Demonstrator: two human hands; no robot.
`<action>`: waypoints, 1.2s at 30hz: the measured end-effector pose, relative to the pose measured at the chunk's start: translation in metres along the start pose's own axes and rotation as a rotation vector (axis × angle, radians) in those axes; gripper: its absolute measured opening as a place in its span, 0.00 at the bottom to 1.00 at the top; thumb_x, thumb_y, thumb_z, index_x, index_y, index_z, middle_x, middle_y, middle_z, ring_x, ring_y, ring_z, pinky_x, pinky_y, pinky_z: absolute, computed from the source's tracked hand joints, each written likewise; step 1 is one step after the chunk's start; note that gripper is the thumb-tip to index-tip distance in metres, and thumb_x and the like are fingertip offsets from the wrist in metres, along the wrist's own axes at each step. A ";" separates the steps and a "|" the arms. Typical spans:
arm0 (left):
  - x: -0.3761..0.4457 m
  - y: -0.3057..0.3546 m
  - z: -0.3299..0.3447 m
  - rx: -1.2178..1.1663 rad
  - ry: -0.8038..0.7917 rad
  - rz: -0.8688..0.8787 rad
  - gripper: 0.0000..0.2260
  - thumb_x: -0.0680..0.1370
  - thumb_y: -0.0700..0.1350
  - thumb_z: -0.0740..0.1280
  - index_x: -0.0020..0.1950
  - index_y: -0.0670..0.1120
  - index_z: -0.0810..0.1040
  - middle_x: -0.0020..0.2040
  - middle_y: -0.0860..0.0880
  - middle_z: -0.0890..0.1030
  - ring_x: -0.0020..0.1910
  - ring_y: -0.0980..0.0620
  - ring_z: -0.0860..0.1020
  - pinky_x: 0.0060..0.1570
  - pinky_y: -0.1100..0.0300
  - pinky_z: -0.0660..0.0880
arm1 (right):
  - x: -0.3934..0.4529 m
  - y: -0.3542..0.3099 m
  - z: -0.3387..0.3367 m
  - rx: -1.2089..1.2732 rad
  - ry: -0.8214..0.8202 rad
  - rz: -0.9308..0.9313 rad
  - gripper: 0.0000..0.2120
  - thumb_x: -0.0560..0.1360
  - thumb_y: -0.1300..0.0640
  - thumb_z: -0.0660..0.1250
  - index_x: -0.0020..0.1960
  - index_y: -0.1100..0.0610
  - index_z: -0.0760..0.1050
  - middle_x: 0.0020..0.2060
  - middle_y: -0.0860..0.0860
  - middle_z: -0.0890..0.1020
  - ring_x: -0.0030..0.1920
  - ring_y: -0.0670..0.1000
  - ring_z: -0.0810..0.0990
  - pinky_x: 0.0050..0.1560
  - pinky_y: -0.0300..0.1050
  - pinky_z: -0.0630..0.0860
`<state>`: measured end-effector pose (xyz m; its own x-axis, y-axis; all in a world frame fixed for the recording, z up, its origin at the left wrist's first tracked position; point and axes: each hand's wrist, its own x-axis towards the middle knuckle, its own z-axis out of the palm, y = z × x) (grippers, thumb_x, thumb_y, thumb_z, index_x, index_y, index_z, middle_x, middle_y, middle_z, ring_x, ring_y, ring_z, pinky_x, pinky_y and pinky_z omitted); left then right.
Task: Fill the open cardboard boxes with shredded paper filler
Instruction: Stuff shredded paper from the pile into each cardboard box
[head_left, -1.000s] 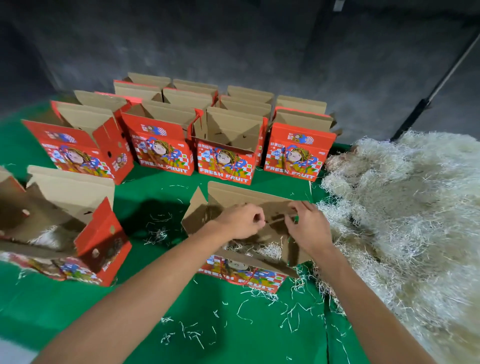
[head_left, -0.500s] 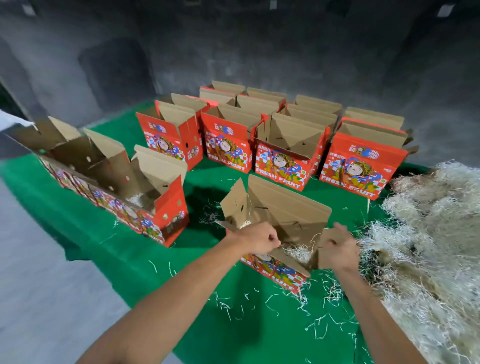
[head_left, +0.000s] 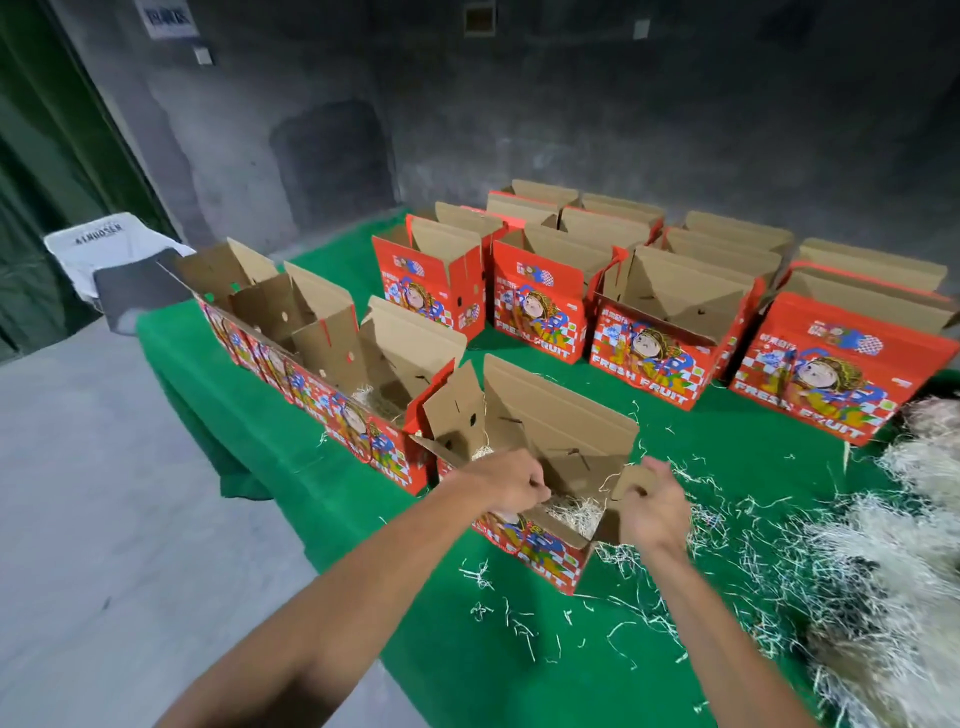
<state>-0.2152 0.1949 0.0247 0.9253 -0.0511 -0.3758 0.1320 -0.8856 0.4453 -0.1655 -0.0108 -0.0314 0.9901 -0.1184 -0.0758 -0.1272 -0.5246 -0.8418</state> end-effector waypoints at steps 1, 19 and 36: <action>0.000 -0.005 -0.002 0.008 0.000 -0.002 0.14 0.83 0.54 0.62 0.56 0.46 0.81 0.48 0.47 0.83 0.32 0.55 0.75 0.34 0.60 0.67 | -0.002 -0.004 0.007 -0.002 -0.015 0.002 0.25 0.77 0.67 0.65 0.71 0.52 0.69 0.47 0.54 0.82 0.37 0.54 0.82 0.37 0.47 0.80; 0.029 -0.049 -0.041 -0.116 0.175 0.010 0.11 0.81 0.55 0.63 0.60 0.51 0.75 0.53 0.51 0.83 0.52 0.48 0.83 0.51 0.54 0.79 | -0.017 -0.049 0.100 0.067 -0.022 -0.038 0.20 0.78 0.66 0.68 0.69 0.58 0.73 0.56 0.59 0.82 0.50 0.54 0.82 0.42 0.39 0.78; 0.045 -0.096 -0.080 -0.121 0.315 0.046 0.08 0.80 0.47 0.65 0.58 0.50 0.78 0.58 0.53 0.82 0.36 0.59 0.80 0.37 0.60 0.80 | 0.000 -0.097 0.168 0.183 -0.270 -0.061 0.25 0.80 0.61 0.66 0.75 0.48 0.67 0.51 0.48 0.82 0.49 0.51 0.84 0.49 0.46 0.79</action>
<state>-0.1576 0.3145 0.0297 0.9932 0.0719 -0.0918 0.1110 -0.8237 0.5560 -0.1428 0.1821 -0.0398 0.9788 0.1491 -0.1404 -0.0784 -0.3608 -0.9294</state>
